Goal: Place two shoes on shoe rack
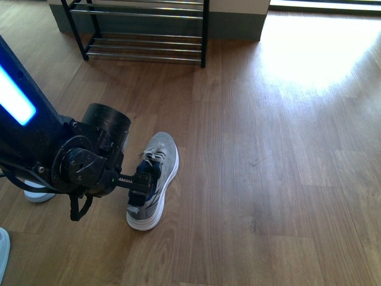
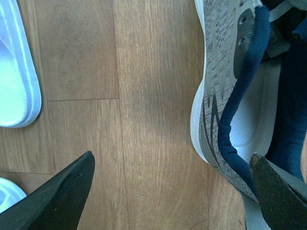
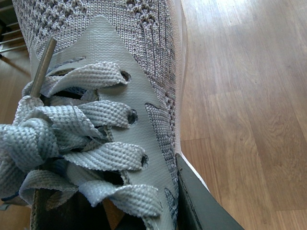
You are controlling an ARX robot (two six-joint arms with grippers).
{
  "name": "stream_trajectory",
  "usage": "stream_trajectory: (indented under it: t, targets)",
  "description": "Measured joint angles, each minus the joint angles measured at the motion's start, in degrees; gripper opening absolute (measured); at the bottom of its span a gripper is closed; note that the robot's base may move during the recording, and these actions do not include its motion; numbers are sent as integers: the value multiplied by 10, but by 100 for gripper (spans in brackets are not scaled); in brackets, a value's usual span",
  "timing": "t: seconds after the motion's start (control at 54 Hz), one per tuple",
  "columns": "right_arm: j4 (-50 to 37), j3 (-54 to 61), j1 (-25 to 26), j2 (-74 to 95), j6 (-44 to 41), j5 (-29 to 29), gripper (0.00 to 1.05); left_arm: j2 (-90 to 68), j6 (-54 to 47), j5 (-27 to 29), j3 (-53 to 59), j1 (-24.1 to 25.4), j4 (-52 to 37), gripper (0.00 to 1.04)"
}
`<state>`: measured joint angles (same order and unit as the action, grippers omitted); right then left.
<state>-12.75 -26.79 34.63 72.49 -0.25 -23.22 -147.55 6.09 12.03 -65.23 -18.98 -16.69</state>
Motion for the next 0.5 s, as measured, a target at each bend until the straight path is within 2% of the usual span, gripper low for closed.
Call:
stream_trajectory:
  t: [0.13, 0.5]
  targets:
    - [0, 0, 0, 0, 0, 0, 1, -29, -3, 21, -35, 1, 15, 95]
    - [0, 0, 0, 0, 0, 0, 1, -99, 12, 19, -127, 1, 48, 95]
